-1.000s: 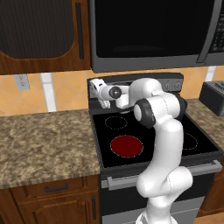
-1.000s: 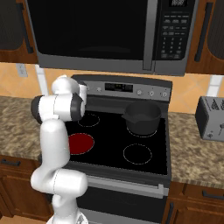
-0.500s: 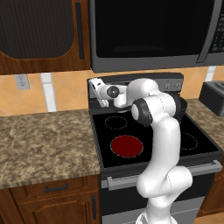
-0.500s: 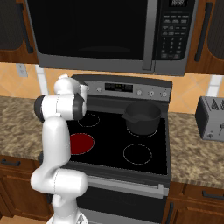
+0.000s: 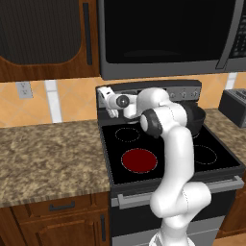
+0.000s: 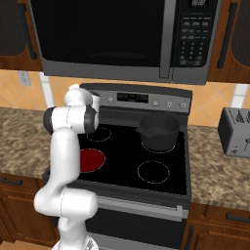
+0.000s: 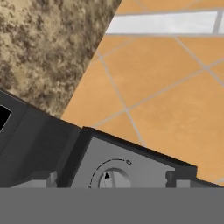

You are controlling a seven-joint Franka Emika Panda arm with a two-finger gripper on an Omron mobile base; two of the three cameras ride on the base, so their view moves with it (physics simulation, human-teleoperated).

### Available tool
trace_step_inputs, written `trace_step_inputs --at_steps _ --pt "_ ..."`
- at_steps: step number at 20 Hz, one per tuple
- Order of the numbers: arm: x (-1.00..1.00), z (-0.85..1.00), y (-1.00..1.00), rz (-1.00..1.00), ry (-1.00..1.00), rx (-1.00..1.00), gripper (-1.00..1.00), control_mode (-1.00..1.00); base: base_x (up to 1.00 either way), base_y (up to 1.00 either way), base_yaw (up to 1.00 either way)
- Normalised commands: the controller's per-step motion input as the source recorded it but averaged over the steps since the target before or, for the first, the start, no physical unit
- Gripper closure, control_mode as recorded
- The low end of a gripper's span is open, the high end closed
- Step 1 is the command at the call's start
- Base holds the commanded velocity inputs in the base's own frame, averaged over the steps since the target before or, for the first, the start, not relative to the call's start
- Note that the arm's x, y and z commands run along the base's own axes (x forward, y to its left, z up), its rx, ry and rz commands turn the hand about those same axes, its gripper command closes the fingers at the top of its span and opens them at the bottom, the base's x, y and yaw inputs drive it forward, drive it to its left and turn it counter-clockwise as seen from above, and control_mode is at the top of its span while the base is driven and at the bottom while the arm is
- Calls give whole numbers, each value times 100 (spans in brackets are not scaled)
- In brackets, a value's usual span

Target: Turn off the front left burner of the stove.

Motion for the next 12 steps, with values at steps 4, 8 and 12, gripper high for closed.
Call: trace_step_inputs --at_steps 4,8,12 --pt "30 -6 -13 0 0 0 -100 -100 0 0 0" --pt "29 -5 -6 0 0 0 -100 -100 0 0 0" --pt "26 -3 0 0 0 0 -100 -100 0 0 0"
